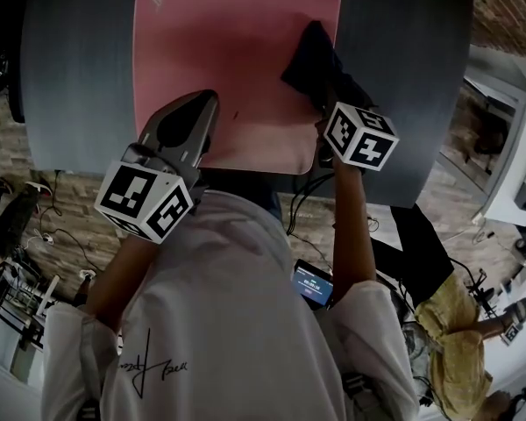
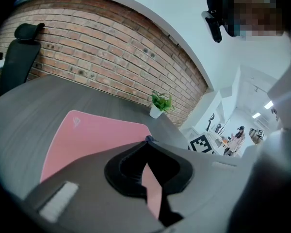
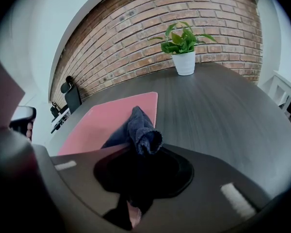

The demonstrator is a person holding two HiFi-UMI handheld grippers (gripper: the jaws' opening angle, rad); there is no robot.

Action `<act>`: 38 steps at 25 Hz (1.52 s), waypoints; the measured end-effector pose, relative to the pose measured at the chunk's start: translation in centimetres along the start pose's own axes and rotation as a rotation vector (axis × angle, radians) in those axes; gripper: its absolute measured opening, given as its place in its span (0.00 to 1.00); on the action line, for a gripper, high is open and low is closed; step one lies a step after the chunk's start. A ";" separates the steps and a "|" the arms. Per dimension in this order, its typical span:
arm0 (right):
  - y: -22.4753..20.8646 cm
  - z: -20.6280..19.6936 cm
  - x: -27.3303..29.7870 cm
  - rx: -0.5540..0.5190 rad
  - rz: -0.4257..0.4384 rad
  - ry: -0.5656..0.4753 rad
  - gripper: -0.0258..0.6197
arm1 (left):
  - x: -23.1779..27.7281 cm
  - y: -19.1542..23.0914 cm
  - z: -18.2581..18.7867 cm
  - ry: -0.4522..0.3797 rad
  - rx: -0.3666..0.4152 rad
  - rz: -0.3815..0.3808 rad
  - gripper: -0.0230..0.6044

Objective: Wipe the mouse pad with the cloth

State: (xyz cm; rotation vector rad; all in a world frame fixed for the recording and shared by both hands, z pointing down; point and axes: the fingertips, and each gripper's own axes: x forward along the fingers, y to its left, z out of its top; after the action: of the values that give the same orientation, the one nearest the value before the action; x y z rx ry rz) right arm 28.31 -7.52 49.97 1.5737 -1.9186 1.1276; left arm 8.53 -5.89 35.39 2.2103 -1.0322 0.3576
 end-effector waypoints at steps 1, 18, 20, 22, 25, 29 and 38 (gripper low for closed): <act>0.0 0.1 0.1 -0.002 0.001 0.000 0.16 | 0.0 0.1 -0.1 0.000 -0.001 0.001 0.06; 1.0 1.9 1.8 -0.028 0.013 -0.001 0.16 | -0.6 1.5 -0.4 0.003 -0.023 0.028 0.06; 1.1 2.2 2.1 -0.028 0.015 -0.001 0.16 | -0.6 1.7 -0.4 0.003 -0.028 0.034 0.06; 1.2 2.3 2.3 -0.029 0.018 0.000 0.16 | -0.6 1.9 -0.5 0.004 -0.032 0.039 0.06; 1.4 2.6 2.6 -0.031 0.021 -0.001 0.16 | -0.6 2.2 -0.5 0.002 -0.038 0.044 0.06; 1.7 3.1 2.9 -0.039 0.026 0.000 0.16 | -0.8 2.4 -0.2 -0.002 -0.041 0.050 0.06; 2.5 3.4 3.7 -0.048 0.033 0.001 0.16 | -1.6 3.2 -0.5 -0.005 -0.049 0.060 0.06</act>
State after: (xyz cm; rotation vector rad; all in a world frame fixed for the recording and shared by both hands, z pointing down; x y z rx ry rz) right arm 25.50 -12.37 49.90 1.5207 -1.9630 1.0879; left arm 5.13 -6.12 36.46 2.1412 -1.1009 0.3497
